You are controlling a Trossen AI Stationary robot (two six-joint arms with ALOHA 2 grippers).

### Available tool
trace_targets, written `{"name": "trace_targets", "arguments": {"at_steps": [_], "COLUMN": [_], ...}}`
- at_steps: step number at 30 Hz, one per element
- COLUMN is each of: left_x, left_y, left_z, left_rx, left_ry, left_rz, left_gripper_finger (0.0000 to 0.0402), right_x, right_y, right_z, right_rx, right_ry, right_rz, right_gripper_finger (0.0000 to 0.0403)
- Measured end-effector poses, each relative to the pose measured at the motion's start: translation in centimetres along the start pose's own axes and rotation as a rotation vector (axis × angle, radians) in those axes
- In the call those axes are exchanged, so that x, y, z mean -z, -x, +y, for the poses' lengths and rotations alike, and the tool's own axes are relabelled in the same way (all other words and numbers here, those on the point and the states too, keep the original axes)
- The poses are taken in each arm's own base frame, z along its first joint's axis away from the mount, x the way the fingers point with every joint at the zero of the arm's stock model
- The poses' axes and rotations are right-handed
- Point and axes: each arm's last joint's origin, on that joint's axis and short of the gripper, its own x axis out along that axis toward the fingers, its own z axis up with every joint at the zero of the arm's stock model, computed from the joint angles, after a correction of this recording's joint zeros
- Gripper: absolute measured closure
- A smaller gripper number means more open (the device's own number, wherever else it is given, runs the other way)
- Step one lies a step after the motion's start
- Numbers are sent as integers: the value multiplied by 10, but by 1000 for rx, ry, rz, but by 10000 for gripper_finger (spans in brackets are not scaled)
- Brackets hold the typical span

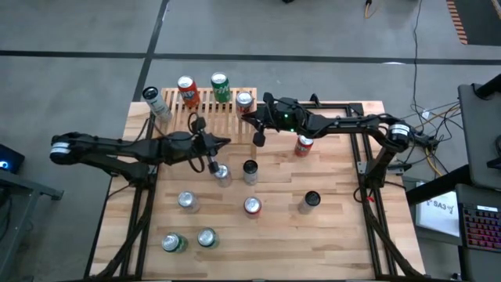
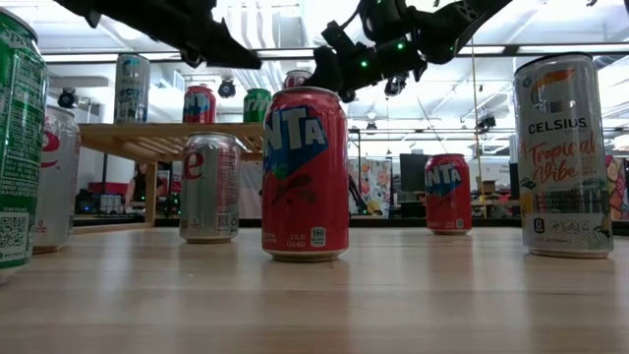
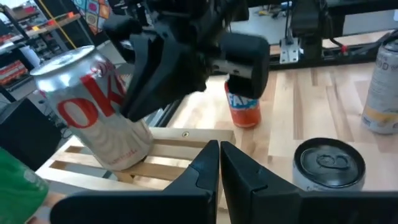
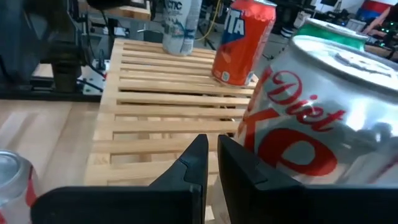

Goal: Place canned beverage on shelf
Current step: Put the bottom red/silver soda can on the shelf

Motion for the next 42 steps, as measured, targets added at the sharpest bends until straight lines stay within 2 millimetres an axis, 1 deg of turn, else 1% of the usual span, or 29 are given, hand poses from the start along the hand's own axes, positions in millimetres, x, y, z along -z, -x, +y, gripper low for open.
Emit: {"name": "trace_targets", "arguments": {"at_steps": [6,12,19,23,30,42], "left_x": [-3,-3,-3,-2,-2,-1], "left_y": [5,5,5,4,4,3], "left_z": [3,2,2,2,2,2], "left_rx": [-5,-6,-6,-5,-6,-6], "left_ry": [7,6,7,8,8,3], "left_rz": [-18,-15,-15,-11,-12,-6], "left_gripper_finger": [401,401,401,401,401,401], "right_x": [2,2,3,4,2,2], "right_y": [0,0,0,1,11,12], "right_z": [-6,-11,-11,-7,-5,-14], "right_rx": [15,31,28,8,-10,17], "right_ry": [-1,6,-4,-19,-14,20], "right_rz": [2,-7,-3,35,108,100], "right_gripper_finger": [376,376,376,376,376,376]}}
